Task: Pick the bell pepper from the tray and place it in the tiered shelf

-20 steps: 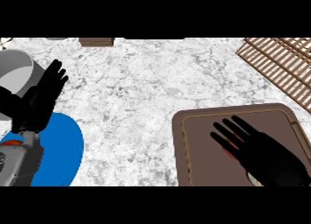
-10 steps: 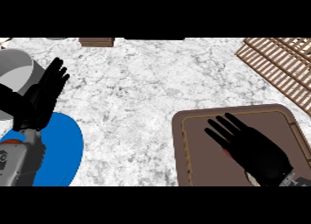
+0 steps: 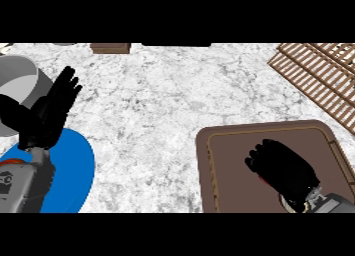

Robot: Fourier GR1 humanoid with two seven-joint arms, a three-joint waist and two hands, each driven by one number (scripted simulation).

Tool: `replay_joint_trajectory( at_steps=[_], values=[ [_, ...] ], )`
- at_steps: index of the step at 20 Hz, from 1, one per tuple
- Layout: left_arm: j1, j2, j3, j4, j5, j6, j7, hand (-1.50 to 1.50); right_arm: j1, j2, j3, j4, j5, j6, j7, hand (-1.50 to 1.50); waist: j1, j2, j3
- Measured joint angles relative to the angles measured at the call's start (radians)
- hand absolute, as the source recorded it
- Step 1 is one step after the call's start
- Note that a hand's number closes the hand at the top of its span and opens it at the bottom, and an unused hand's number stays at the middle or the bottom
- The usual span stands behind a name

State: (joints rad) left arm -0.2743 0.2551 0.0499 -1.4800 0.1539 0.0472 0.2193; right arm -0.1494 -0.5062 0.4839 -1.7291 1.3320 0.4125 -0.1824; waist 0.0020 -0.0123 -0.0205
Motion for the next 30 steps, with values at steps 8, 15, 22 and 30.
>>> replay_joint_trajectory(
  at_steps=[8,15,22,30],
  values=[
    [0.018,0.004,0.01,-0.004,-0.006,-0.011,-0.01,0.0,0.073,0.077,-0.025,-0.016,-0.024,-0.039,0.009,1.5,-0.01,-0.006,-0.005],
    [0.024,0.013,0.032,-0.004,0.006,-0.017,-0.009,0.0,0.241,0.213,-0.043,-0.123,-0.081,-0.022,0.133,1.5,-0.02,-0.003,0.002],
    [0.028,0.001,0.023,-0.024,-0.006,-0.002,0.004,0.0,0.375,0.389,-0.063,-0.352,-0.279,0.005,0.194,1.5,-0.024,0.005,0.017],
    [0.031,-0.002,0.027,-0.018,0.0,-0.016,-0.005,0.0,0.347,0.498,-0.181,-0.607,-0.449,0.043,0.352,1.5,-0.017,0.01,0.019]
  ],
)
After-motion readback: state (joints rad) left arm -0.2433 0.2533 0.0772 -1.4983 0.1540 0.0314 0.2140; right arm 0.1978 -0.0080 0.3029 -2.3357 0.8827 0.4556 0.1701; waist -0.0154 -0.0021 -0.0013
